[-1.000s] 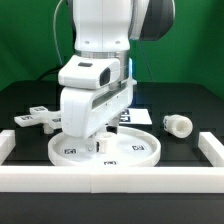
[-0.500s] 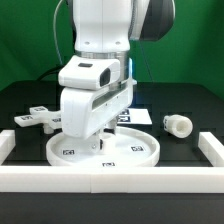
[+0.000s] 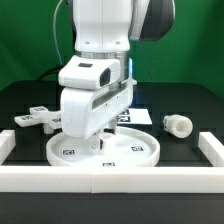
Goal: Assemble round table
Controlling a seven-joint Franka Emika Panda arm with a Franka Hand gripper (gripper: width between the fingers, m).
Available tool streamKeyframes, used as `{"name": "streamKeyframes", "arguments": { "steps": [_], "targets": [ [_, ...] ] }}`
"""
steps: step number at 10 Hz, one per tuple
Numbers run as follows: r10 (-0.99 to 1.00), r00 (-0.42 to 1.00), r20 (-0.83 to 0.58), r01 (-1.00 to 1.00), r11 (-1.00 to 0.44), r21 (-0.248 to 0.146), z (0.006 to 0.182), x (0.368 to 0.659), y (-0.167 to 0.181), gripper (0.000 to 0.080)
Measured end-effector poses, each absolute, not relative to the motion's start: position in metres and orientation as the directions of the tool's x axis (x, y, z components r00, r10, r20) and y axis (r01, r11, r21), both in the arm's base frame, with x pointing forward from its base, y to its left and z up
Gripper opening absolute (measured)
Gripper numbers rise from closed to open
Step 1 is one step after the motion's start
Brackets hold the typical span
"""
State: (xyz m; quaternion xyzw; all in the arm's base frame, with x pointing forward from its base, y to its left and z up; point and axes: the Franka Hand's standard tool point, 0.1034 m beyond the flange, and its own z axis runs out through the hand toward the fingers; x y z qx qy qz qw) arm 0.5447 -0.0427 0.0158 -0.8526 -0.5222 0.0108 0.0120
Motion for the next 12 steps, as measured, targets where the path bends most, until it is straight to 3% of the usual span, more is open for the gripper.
{"name": "streamKeyframes", "arguments": {
  "steps": [12],
  "targets": [
    [0.925,0.379,0.010,0.925,-0.378,-0.041,0.016,0.565,0.035,0.0406]
  ]
}}
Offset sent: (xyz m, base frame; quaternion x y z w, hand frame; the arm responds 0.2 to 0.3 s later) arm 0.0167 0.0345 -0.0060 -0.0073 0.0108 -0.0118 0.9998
